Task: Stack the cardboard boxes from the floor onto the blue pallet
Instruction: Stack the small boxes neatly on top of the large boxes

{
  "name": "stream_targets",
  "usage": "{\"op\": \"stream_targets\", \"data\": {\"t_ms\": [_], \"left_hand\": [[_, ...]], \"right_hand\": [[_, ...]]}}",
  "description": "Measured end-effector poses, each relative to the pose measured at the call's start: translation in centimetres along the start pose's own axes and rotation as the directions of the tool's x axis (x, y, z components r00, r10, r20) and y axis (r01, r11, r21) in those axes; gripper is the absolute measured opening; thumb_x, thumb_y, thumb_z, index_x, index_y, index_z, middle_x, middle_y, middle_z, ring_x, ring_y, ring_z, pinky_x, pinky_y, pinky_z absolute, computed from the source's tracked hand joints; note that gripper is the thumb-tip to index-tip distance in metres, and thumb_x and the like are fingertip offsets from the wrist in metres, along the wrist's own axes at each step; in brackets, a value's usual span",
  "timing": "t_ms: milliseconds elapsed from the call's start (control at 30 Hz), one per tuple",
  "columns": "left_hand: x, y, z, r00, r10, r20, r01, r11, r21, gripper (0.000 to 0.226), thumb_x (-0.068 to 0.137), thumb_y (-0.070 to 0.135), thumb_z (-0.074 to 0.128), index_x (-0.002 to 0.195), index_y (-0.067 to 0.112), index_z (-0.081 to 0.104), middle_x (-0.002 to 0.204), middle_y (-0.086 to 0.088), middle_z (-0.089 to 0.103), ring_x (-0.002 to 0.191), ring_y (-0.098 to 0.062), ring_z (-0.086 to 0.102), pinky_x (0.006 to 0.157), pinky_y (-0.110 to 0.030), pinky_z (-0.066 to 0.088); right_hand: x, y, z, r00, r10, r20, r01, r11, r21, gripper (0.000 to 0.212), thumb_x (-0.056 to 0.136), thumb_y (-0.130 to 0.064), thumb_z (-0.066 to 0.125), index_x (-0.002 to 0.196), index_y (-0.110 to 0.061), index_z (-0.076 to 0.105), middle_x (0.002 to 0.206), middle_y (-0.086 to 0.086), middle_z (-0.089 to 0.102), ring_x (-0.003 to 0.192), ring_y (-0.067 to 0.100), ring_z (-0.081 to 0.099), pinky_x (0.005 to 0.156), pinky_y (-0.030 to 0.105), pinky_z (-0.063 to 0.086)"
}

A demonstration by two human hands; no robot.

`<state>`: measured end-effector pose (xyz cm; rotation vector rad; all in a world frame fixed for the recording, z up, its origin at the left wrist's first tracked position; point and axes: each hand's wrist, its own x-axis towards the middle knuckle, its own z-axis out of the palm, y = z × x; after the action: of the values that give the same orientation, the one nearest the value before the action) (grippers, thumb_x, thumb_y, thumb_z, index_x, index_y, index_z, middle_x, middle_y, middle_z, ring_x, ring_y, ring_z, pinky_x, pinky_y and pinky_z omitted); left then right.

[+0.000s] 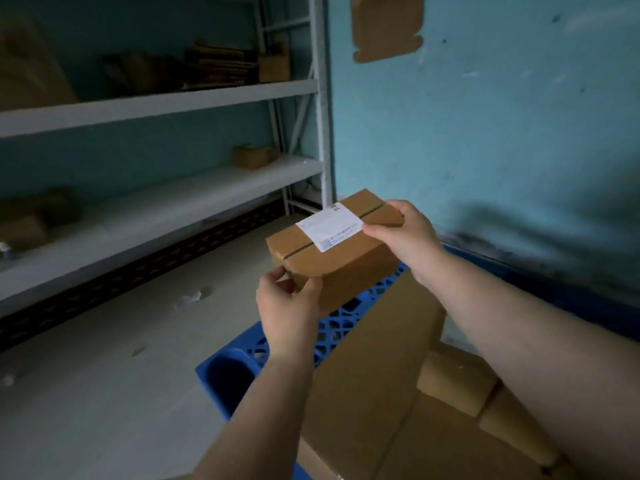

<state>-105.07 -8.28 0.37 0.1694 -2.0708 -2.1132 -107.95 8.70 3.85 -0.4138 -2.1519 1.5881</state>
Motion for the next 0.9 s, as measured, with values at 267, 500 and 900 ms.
{"op": "stream_targets", "data": {"t_ms": [267, 500, 900], "left_hand": [[-4.3, -4.9, 8.1, 0.975, -0.067, 0.211, 0.048, 0.994, 0.095, 0.048, 0.08, 0.009, 0.059, 0.125, 0.021, 0.047, 0.125, 0.001, 0.054, 0.086, -0.002, 0.055, 0.093, -0.033, 0.049], [-6.1, -11.9, 9.5, 0.935, -0.11, 0.337, 0.05, 0.982, 0.182, 0.051, 0.08, 0.012, 0.056, 0.127, 0.026, 0.045, 0.115, 0.01, 0.047, 0.109, -0.01, 0.051, 0.097, -0.03, 0.045], [-1.4, -14.4, 1.5, 0.914, -0.238, 0.327, 0.211, 0.971, 0.117, 0.043, 0.084, 0.025, 0.061, 0.125, 0.022, 0.05, 0.105, 0.009, 0.056, 0.095, -0.007, 0.056, 0.068, -0.012, 0.041]], "right_hand": [[3.8, 7.0, -6.7, 0.993, 0.113, -0.04, -0.119, 0.968, -0.221, 0.054, 0.085, -0.025, 0.058, 0.135, -0.027, 0.04, 0.129, 0.007, 0.043, 0.088, 0.018, 0.051, 0.067, 0.025, 0.041], [6.0, 13.4, -5.5, 0.955, 0.298, 0.0, -0.253, 0.809, -0.53, 0.053, 0.089, -0.011, 0.045, 0.14, -0.017, 0.034, 0.136, 0.018, 0.042, 0.101, 0.031, 0.058, 0.083, 0.037, 0.05], [0.9, 10.4, 5.0, 0.958, -0.247, 0.149, 0.288, 0.83, -0.477, 0.044, 0.082, -0.03, 0.061, 0.124, -0.02, 0.053, 0.133, 0.005, 0.049, 0.121, 0.024, 0.046, 0.094, 0.031, 0.034]]}}
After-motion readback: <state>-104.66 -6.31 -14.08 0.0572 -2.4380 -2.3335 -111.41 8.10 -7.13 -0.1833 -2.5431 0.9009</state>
